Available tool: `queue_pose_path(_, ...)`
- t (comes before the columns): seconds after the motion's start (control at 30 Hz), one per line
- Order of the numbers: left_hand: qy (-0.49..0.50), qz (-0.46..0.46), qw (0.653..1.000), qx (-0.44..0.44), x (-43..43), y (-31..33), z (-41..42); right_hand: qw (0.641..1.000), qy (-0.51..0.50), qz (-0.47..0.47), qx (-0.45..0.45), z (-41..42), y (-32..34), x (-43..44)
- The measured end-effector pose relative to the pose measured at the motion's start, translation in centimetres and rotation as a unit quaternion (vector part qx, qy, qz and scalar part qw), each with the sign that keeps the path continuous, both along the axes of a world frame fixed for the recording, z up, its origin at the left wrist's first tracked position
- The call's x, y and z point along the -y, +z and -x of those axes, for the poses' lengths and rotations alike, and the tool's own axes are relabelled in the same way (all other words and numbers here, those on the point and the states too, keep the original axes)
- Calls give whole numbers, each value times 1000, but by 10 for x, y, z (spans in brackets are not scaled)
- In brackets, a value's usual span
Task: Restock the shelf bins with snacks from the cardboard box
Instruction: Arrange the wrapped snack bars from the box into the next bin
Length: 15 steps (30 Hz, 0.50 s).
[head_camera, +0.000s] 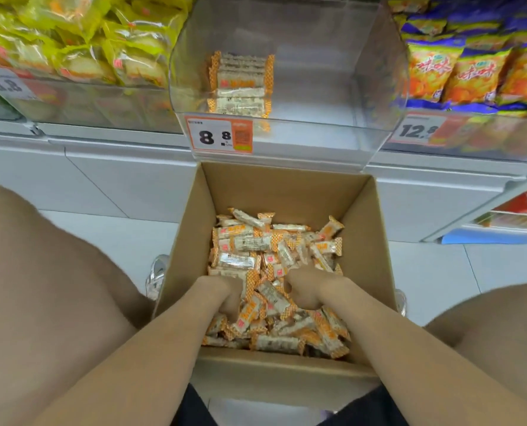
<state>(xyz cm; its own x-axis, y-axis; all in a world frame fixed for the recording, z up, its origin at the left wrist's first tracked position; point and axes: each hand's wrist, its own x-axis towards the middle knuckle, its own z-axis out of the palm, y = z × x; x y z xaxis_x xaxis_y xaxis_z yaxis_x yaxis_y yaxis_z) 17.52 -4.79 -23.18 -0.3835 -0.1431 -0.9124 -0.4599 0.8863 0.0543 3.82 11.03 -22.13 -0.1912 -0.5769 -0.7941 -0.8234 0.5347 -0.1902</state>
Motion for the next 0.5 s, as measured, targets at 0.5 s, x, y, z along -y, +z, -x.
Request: queue_pose_path(0.5,-11,55,993,-107,5,-43,3,996,27,89,12,-2,-19,-7)
